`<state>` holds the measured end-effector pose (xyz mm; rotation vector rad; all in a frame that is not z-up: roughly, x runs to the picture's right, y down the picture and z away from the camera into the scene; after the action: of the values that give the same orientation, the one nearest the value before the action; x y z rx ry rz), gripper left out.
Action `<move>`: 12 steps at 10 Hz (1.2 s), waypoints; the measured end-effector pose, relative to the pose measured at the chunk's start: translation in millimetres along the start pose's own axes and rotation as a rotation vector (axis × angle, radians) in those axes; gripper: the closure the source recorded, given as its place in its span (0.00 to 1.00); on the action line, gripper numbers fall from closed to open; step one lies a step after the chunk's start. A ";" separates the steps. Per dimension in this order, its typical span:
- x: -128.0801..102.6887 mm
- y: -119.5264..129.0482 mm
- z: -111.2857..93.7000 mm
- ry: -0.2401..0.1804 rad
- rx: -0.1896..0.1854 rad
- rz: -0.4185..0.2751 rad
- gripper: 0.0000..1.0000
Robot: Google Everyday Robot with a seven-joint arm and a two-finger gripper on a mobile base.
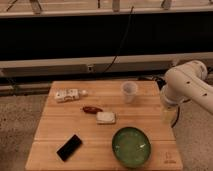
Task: Place the ceramic cup in the ceramic bowl
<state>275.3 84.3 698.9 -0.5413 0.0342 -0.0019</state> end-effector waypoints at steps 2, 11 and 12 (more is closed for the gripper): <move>-6.6 -19.5 2.0 0.004 0.015 -0.029 0.20; -32.1 -59.6 5.7 0.017 0.042 -0.128 0.20; -38.6 -64.2 5.1 0.015 0.047 -0.147 0.20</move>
<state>237.4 32.3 737.6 -0.4961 0.0087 -0.1502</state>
